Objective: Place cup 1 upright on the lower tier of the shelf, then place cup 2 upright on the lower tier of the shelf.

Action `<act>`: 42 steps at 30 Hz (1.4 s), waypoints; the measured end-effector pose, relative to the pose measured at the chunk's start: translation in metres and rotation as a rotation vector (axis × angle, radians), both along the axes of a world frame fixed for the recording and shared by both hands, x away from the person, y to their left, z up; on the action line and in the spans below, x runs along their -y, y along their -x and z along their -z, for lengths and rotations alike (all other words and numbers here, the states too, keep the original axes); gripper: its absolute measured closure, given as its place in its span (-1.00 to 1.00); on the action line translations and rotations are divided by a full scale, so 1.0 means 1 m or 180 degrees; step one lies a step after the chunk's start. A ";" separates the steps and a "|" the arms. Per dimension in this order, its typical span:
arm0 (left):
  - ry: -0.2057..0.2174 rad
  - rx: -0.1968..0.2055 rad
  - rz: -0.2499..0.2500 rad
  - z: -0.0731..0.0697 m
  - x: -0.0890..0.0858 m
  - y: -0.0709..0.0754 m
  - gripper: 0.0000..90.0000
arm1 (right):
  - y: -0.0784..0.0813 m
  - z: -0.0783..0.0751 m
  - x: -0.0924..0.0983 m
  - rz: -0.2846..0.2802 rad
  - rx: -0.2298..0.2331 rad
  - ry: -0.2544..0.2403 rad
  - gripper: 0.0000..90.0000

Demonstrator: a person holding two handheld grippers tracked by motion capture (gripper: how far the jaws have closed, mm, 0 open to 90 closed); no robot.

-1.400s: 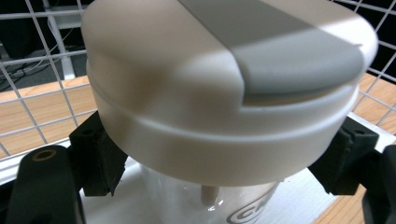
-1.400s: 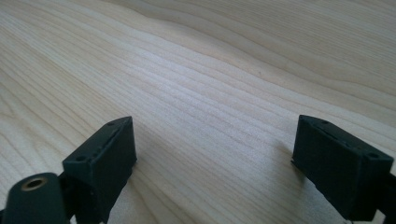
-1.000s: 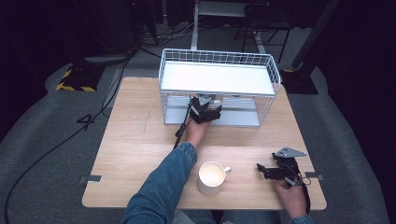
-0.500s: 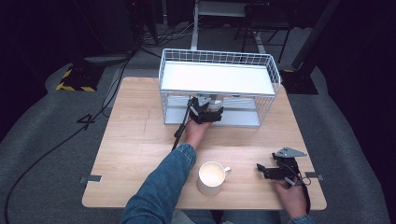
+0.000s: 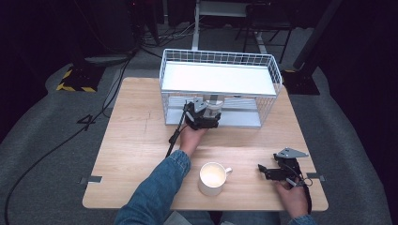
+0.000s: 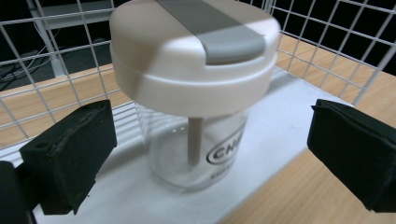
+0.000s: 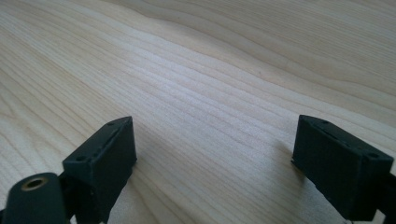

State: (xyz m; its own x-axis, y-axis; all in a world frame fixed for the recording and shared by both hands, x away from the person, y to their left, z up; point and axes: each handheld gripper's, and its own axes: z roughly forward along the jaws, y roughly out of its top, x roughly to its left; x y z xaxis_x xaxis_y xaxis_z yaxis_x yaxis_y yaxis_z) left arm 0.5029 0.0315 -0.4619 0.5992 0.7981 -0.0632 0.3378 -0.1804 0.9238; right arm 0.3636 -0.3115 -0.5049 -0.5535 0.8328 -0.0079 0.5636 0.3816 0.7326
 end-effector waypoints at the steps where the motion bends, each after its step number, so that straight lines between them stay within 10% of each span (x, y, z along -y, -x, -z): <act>1: 0.0011 0.0003 0.0005 -0.001 -0.001 0.003 -0.96 | 0.000 0.000 0.000 0.0000 0.0000 0.0000 -0.69; 14: 0.0097 -0.0063 0.0125 -0.018 -0.019 0.031 -0.97 | 0.000 0.000 0.000 0.0000 0.0000 -0.0002 -0.69; 32: -0.0078 0.0134 0.0162 -0.042 -0.050 0.075 -0.97 | 0.001 0.000 -0.001 0.0035 -0.0006 0.0004 -0.71; 42: -0.0199 0.0019 0.0198 -0.040 -0.076 0.103 -0.97 | 0.002 0.000 0.000 0.0023 -0.0006 -0.0002 -0.70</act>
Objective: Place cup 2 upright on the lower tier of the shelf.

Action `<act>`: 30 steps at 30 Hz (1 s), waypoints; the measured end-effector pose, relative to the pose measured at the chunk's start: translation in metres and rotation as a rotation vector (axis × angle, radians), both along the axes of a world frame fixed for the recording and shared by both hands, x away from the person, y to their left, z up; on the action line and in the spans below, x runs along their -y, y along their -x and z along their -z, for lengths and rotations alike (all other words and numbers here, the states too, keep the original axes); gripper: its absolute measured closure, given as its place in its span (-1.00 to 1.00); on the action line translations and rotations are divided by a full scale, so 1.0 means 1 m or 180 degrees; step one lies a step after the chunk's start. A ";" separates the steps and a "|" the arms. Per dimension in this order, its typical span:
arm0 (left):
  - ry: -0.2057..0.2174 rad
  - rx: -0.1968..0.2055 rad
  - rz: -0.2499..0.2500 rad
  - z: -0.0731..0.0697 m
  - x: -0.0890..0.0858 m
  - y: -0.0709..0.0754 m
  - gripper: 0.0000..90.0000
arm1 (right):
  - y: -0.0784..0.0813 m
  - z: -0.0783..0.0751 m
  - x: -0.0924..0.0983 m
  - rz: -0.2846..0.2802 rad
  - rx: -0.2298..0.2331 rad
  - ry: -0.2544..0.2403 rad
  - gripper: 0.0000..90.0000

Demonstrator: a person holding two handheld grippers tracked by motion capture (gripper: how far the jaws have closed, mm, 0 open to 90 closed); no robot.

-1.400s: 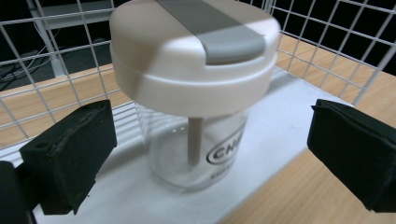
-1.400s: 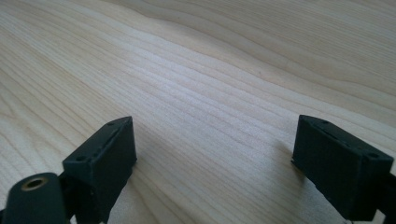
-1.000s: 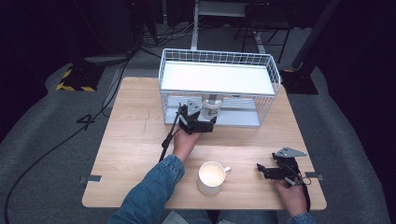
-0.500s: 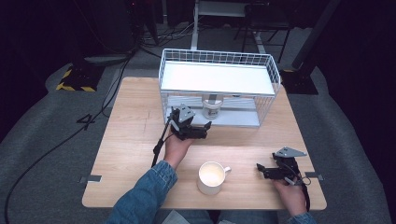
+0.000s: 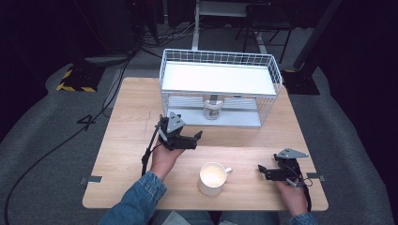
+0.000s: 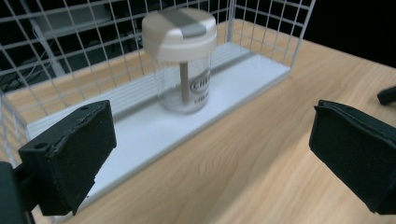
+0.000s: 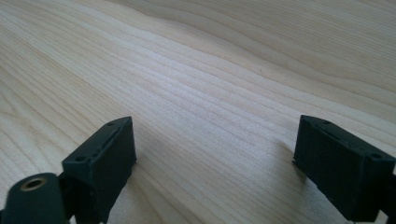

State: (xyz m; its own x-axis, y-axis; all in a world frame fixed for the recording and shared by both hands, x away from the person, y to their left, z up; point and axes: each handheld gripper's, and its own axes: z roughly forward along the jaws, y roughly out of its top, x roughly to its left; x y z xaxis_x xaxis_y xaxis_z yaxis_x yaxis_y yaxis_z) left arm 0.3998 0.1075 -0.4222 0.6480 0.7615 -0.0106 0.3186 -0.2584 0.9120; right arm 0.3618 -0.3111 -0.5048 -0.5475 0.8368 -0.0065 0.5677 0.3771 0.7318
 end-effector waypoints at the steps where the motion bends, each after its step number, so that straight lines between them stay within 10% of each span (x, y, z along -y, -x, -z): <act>1: -0.0020 -0.0008 -0.0001 0.001 -0.004 0.003 -0.97 | 0.000 0.000 0.000 -0.0003 -0.0009 -0.0002 -0.69; 30: -0.0399 -0.0394 -0.0415 0.041 -0.089 0.065 -0.97 | 0.019 -0.038 -0.017 -0.0457 0.0074 -0.0375 -0.64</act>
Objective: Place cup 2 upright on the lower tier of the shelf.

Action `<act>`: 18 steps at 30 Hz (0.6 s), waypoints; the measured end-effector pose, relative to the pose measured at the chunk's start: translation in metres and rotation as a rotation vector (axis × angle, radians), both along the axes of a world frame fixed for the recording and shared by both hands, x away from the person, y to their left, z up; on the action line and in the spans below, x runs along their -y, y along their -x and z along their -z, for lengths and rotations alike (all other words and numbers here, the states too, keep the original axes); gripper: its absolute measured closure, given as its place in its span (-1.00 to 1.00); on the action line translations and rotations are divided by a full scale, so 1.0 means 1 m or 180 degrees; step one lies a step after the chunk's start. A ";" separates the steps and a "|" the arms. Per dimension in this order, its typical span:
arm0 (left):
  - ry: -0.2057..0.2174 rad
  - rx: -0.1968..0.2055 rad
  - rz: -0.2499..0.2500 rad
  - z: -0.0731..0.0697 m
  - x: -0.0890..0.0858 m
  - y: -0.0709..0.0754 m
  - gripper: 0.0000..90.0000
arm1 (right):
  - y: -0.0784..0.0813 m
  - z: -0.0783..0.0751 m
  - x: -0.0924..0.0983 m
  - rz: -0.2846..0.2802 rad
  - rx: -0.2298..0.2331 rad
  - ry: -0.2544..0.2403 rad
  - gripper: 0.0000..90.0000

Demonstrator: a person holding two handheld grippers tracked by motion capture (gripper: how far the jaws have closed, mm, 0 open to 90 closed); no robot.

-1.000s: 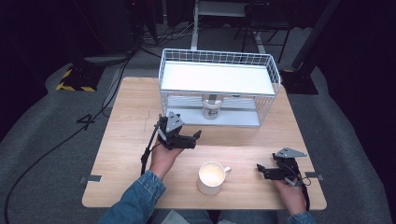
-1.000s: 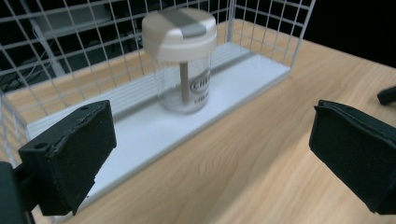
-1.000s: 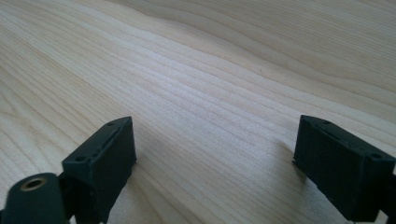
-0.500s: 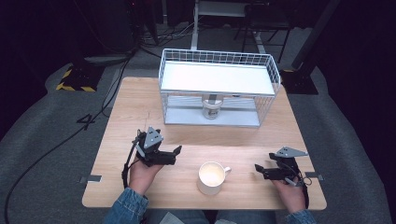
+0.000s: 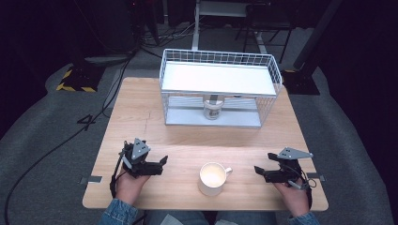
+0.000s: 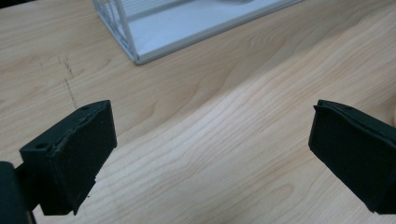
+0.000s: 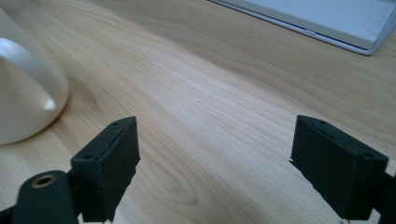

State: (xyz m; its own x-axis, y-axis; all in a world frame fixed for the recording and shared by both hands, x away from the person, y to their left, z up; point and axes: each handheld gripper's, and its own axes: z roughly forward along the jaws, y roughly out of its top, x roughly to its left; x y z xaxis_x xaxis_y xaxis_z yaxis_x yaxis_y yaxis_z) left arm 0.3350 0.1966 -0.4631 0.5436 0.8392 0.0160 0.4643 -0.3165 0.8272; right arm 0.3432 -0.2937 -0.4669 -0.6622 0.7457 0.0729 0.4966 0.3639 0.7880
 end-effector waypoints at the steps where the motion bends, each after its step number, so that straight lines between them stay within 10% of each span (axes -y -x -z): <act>1: 0.0002 -0.0033 -0.0005 0.003 -0.001 0.000 -0.97 | 0.002 -0.001 -0.001 -0.0014 0.0008 -0.0004 -0.64; 18: -0.0219 -0.0391 -0.0054 0.025 -0.010 -0.009 -0.95 | 0.038 -0.024 -0.032 -0.0457 0.0042 -0.0183 -0.65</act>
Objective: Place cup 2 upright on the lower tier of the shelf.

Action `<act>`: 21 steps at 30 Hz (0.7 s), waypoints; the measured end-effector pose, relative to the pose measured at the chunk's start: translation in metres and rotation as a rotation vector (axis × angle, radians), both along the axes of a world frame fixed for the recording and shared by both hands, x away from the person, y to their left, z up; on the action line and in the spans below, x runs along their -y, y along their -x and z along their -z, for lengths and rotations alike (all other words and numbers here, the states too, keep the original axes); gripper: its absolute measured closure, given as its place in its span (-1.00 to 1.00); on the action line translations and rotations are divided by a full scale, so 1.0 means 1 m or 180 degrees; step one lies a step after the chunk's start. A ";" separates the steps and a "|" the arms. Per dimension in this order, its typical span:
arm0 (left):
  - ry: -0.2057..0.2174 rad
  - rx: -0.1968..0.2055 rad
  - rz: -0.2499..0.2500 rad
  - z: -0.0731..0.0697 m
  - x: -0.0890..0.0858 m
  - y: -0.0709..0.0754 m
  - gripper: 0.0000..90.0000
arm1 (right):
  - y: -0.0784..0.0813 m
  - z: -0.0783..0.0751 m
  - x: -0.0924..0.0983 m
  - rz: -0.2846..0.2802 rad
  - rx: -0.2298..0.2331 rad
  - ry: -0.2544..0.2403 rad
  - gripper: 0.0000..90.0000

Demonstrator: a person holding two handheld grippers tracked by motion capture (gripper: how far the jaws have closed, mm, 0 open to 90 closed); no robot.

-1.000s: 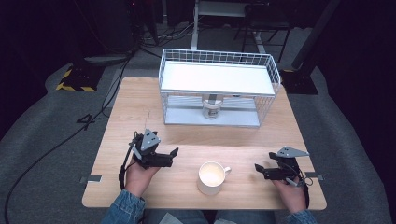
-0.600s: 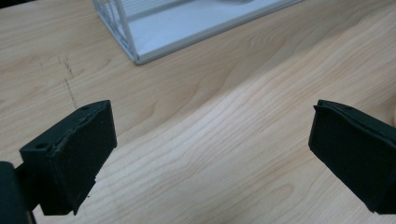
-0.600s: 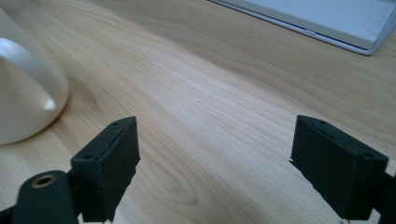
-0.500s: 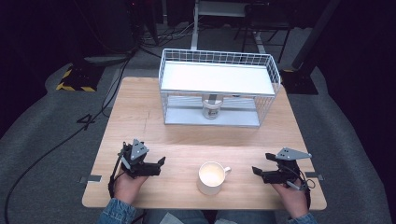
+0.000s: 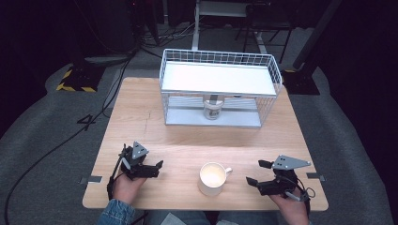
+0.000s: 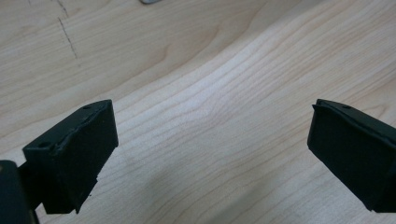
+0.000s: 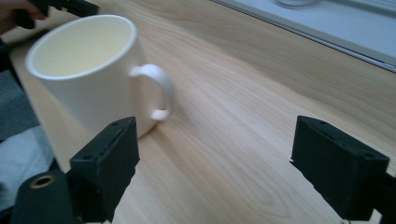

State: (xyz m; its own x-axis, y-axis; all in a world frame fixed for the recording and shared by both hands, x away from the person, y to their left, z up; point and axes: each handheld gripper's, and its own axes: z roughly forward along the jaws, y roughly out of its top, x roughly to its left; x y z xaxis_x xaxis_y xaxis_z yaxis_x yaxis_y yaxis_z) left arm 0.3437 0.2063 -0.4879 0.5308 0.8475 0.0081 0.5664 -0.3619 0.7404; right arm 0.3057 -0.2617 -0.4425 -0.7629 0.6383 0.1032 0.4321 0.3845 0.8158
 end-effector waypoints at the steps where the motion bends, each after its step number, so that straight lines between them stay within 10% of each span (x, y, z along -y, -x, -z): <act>1: -0.0003 -0.0024 0.0001 0.001 0.000 -0.001 -0.95 | 0.003 -0.001 -0.002 -0.0042 -0.0011 -0.0030 -0.65; 21: -0.0084 -0.0237 -0.0004 0.014 -0.004 0.003 -0.95 | 0.001 -0.012 -0.077 -0.0787 -0.0021 0.0130 -1.00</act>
State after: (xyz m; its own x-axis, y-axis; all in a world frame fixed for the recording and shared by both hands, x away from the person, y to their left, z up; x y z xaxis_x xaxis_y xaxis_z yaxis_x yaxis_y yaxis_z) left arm 0.3407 0.2105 -0.5022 0.5297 0.8481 -0.0090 0.6200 -0.3800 0.6864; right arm 0.3051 -0.1843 -0.4300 -0.8957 0.4361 0.0867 0.3262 0.5119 0.7947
